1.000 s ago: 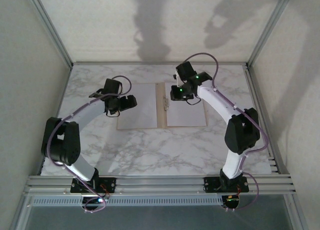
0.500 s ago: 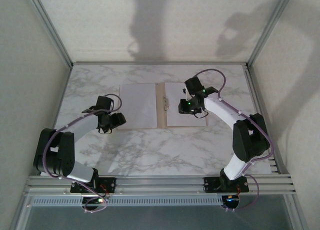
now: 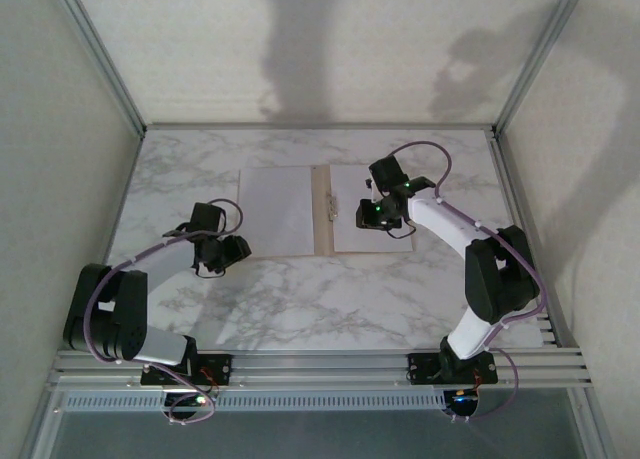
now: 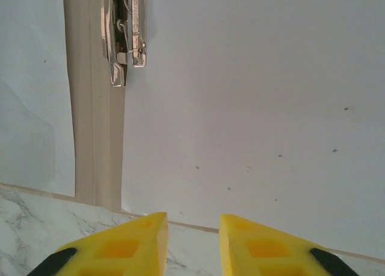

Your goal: Put the files into the folder

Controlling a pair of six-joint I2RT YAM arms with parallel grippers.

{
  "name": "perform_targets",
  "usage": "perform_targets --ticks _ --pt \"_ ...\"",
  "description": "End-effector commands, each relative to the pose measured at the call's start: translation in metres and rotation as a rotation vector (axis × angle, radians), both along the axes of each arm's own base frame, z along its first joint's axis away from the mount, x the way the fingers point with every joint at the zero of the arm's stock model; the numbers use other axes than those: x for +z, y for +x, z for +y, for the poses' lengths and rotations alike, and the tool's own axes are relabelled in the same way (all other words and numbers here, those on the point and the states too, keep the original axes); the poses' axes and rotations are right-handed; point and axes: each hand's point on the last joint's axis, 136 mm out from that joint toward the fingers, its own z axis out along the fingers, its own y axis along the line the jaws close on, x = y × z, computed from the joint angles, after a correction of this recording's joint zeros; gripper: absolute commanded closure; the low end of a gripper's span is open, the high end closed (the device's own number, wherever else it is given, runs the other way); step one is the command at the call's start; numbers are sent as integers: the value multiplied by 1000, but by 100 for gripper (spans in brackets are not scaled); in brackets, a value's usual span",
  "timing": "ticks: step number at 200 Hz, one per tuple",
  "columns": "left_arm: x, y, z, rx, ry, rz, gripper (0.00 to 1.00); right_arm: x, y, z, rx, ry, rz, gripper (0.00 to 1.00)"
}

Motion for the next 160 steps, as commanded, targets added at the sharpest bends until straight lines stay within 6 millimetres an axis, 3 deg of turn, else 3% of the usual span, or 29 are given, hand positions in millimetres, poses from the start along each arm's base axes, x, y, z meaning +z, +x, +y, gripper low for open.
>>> perform_targets --ticks 1,41,90,160 --pt "-1 2 3 26 -30 -18 52 -7 -4 -3 -9 -1 22 71" --pt "0 9 7 27 -68 -49 58 -13 -8 -4 -11 -7 38 71" --pt "3 13 -2 12 -175 -84 62 -17 -9 -6 -14 -17 47 71" --pt "-4 2 -4 26 -225 -59 63 -20 -11 -5 -15 -13 56 71"
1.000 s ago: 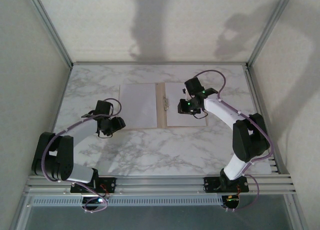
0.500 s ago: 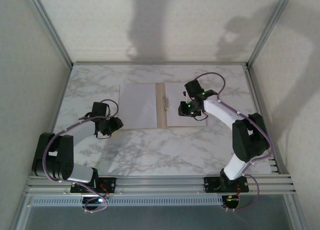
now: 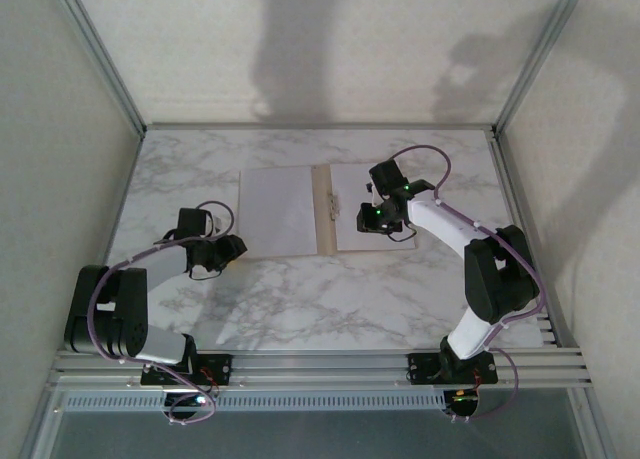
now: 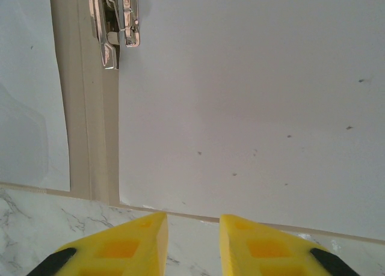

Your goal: Put the files into the folder

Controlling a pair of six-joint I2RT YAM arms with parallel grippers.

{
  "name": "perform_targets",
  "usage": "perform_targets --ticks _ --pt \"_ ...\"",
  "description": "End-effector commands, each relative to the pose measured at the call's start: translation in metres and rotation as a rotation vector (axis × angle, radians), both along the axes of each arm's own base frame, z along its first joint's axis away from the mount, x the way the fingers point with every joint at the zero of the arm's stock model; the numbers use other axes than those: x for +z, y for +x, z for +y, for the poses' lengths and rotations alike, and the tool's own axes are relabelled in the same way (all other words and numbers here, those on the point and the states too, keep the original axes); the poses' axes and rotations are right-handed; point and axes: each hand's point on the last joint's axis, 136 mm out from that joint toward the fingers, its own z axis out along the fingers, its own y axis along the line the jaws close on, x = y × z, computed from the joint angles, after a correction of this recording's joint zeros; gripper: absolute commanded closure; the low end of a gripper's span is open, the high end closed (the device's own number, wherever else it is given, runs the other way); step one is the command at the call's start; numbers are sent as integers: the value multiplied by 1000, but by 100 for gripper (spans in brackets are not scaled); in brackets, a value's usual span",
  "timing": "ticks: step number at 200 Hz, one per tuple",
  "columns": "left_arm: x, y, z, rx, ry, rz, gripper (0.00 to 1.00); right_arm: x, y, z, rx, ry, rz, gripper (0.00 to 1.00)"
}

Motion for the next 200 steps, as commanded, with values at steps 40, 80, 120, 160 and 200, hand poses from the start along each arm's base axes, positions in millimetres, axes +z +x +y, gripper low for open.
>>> perform_targets --ticks 40,80,120,160,200 --pt "-6 -7 -10 11 -99 2 65 -23 -8 0 -13 6 73 71" --pt "2 1 -9 8 -92 -43 74 -27 -11 1 -14 13 86 71" --pt "17 13 -6 1 -71 -114 88 -12 -10 0 -10 17 61 71" --pt "75 35 8 35 21 -247 94 23 -8 -3 -11 28 -14 71" --pt "147 49 21 61 183 -349 100 66 -7 -7 -19 52 -110 70"
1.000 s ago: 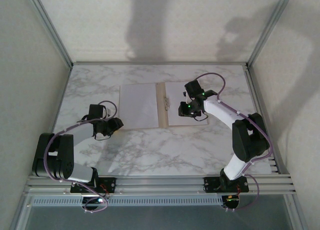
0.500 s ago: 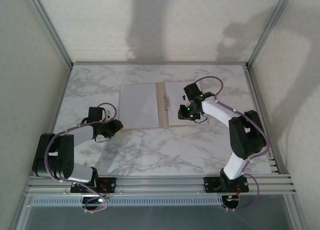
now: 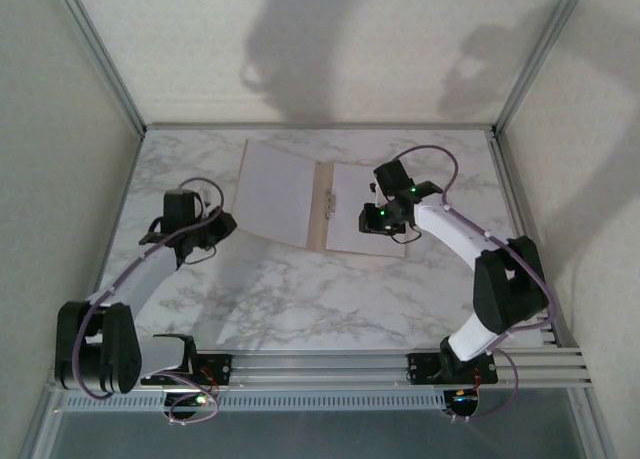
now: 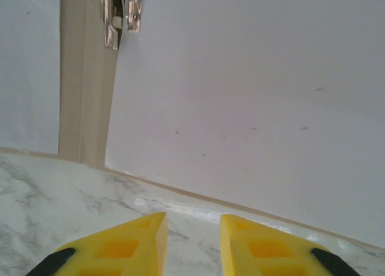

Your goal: Put the files into the folder

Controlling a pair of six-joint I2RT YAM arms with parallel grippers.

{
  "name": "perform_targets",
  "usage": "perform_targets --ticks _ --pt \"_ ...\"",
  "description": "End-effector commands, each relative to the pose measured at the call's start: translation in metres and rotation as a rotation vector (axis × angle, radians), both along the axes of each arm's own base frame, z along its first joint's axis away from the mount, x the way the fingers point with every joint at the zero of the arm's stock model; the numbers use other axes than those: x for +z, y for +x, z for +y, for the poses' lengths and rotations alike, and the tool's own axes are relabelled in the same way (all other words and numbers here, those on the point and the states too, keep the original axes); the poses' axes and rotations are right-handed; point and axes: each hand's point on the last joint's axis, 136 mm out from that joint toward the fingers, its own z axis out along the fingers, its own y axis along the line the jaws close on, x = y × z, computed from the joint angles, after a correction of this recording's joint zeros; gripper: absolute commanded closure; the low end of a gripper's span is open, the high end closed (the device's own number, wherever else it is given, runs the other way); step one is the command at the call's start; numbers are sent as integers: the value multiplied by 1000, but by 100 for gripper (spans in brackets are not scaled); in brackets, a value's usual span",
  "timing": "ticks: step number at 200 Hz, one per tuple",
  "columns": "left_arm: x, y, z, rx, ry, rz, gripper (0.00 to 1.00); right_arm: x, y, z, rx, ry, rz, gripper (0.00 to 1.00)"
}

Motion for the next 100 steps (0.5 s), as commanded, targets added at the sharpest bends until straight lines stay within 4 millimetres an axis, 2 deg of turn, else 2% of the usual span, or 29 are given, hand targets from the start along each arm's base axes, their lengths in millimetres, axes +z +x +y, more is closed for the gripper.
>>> perform_targets --ticks 1,33,60,80,100 --pt "41 6 15 47 147 -52 100 39 4 -4 -13 15 -80 70" --pt "89 11 15 74 299 -78 100 71 2 -9 -16 26 -146 69" --pt "126 15 5 88 424 -97 100 88 -1 -14 -22 25 -180 68" --pt "145 19 -14 73 502 -110 100 94 -3 -19 -35 11 -197 68" --pt "155 19 -37 56 572 -117 100 95 -5 -26 -49 -11 -202 67"
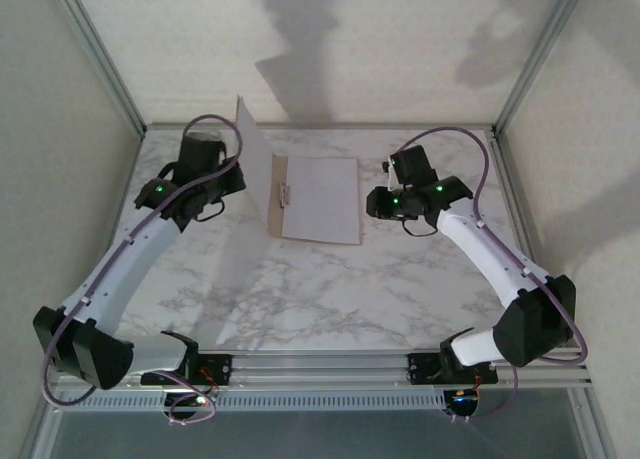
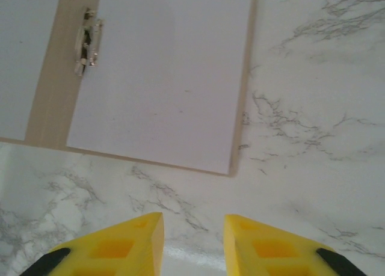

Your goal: Put the files into the folder

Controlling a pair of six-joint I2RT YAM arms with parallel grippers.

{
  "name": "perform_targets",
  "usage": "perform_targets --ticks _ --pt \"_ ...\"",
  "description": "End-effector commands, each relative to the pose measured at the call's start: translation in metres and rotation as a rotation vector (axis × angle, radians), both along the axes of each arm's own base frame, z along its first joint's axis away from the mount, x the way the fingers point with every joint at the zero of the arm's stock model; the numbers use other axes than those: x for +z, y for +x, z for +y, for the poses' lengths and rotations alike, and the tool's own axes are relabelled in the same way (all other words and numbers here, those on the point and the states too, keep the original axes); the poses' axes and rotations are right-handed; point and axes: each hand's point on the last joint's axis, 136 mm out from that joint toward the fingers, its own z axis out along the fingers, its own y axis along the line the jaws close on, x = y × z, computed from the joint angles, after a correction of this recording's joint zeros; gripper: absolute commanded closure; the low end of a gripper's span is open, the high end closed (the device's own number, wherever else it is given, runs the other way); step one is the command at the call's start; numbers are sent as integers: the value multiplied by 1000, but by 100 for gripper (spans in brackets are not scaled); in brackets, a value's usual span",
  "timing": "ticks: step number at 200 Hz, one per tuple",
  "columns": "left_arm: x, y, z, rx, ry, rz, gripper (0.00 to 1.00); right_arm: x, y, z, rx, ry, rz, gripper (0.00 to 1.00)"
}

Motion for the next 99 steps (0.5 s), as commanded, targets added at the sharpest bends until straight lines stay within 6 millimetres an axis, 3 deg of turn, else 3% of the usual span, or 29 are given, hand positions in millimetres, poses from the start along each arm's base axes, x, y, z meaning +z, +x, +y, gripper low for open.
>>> perform_targets --ticks 1,53,99 --pt "5 -5 1 64 175 27 100 10 -3 -14 -29 -44 -20 67" --pt "-2 -4 -64 31 357 61 100 8 -1 -37 -114 -47 5 67" --pt "-30 -7 -139 -52 520 109 100 7 2 -65 -225 17 21 67"
